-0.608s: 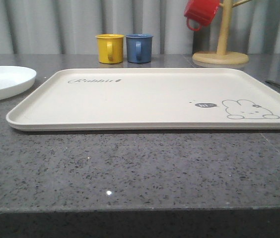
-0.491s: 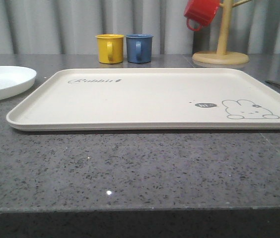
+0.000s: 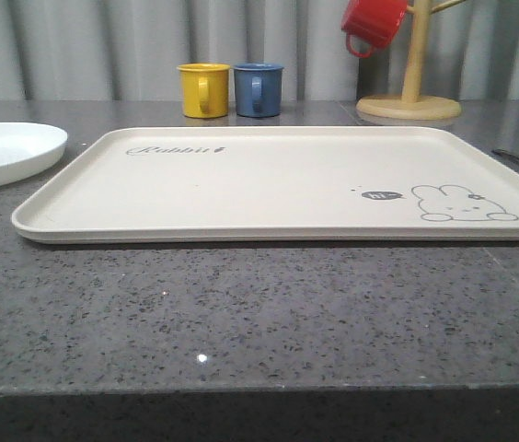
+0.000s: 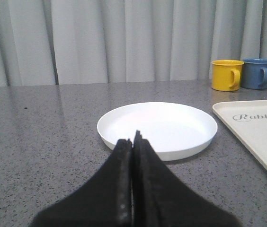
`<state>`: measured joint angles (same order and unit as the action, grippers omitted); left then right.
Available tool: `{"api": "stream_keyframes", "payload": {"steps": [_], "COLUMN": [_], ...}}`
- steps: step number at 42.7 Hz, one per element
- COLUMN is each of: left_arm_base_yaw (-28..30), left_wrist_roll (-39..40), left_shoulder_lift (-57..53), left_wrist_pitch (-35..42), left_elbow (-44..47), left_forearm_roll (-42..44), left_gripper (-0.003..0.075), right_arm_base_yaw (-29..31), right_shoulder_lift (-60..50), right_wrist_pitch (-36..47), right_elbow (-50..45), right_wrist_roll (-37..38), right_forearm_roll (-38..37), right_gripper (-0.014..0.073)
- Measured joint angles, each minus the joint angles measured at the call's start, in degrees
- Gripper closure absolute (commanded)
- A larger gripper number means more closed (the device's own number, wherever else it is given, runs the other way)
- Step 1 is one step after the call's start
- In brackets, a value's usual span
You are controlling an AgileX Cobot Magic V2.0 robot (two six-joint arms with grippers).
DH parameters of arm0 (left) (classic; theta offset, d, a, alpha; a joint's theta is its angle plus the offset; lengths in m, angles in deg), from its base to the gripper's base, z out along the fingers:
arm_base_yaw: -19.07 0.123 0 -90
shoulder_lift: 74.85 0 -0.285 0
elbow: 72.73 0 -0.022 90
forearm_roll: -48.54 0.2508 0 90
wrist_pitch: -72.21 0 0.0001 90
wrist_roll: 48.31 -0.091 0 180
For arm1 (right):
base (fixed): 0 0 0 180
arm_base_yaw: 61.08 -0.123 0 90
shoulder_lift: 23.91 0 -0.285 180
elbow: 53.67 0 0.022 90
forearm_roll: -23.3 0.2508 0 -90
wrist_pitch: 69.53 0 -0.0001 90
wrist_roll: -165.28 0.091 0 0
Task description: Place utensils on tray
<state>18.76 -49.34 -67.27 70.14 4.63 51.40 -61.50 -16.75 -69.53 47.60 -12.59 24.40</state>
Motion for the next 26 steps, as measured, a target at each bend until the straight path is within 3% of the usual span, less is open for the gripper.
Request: {"api": "stream_keyframes", "payload": {"steps": [10, 15, 21, 26], "left_arm_base_yaw": [0.00, 0.00, 0.00, 0.00], "left_wrist_roll": [0.00, 0.00, 0.00, 0.00], "left_shoulder_lift": [0.00, 0.00, 0.00, 0.22], "left_wrist_pitch": [4.59, 6.85, 4.16, -3.20], "left_elbow": [0.00, -1.47, -9.40, -18.63], "left_forearm_roll": [0.00, -0.11, -0.19, -0.19], "left_gripper": [0.0741, 0.0741, 0.0741, 0.0741], "right_arm_base_yaw": [0.00, 0.00, 0.00, 0.00], "right_shoulder_lift": [0.00, 0.00, 0.00, 1.67], "right_wrist_pitch": [1.80, -1.11, -7.63, -14.59], "right_elbow": [0.00, 3.01, 11.42, 20.23], "right_wrist_roll": [0.00, 0.00, 0.00, 0.00], "right_forearm_roll": [0.00, 0.00, 0.00, 0.00], "right_gripper": [0.0662, 0.0662, 0.0662, 0.0662]}}
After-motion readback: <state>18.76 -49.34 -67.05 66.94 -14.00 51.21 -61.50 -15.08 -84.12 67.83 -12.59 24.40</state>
